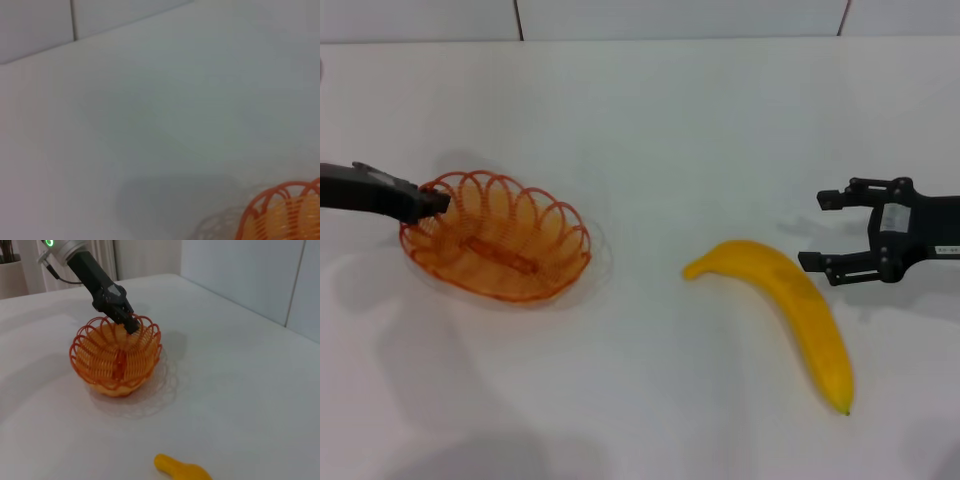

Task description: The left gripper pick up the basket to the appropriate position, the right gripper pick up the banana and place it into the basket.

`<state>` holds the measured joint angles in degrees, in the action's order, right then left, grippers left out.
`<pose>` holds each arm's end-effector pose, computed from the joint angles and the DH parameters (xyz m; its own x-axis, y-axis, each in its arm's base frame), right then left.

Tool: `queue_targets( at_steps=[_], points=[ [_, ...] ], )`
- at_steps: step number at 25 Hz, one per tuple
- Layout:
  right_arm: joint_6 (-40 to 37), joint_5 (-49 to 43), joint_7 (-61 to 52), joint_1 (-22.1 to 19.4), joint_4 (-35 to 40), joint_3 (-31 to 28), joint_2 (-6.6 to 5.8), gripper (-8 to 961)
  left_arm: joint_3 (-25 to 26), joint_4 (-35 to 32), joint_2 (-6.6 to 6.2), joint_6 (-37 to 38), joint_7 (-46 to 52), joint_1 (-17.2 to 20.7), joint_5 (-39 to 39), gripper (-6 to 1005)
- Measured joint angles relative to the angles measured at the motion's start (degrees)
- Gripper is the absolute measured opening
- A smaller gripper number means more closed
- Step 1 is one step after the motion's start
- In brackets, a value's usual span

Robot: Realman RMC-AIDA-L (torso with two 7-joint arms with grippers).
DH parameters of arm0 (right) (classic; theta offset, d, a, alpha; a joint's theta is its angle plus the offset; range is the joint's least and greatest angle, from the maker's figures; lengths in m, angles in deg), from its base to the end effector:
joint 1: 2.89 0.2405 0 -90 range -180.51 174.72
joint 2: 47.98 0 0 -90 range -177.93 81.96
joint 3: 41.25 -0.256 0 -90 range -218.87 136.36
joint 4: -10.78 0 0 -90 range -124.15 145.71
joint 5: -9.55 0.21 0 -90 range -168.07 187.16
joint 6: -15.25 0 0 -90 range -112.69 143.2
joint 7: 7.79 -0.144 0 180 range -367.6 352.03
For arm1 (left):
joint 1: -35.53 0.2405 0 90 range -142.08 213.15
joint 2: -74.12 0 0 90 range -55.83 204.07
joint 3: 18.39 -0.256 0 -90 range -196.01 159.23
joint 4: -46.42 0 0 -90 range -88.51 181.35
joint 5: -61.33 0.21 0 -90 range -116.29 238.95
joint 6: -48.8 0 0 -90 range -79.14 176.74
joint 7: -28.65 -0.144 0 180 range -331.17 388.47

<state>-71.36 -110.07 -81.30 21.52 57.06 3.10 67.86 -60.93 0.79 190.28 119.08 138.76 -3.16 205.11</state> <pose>0.3035 0.3194 0.0321 0.9311 -0.2417 -0.2733 -0.3228 -0.8948 -0.3084 -0.2870 0.3993 0.0365 0.7596 0.6352 0.1393 0.6158 -0.6337 -0.4681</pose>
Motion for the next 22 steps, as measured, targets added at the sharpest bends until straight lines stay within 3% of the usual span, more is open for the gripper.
queue_targets(
  at_steps=[12,22],
  points=[
    [0.14,-0.09,0.26,0.33,-0.59,0.03,0.00,885,0.00,1.10,0.12,-1.17,-4.39,3.03,-14.79,106],
    [0.13,-0.09,0.20,0.67,-0.67,0.39,0.00,884,0.00,10.19,0.12,-6.58,-8.54,2.82,-23.04,91]
  ],
)
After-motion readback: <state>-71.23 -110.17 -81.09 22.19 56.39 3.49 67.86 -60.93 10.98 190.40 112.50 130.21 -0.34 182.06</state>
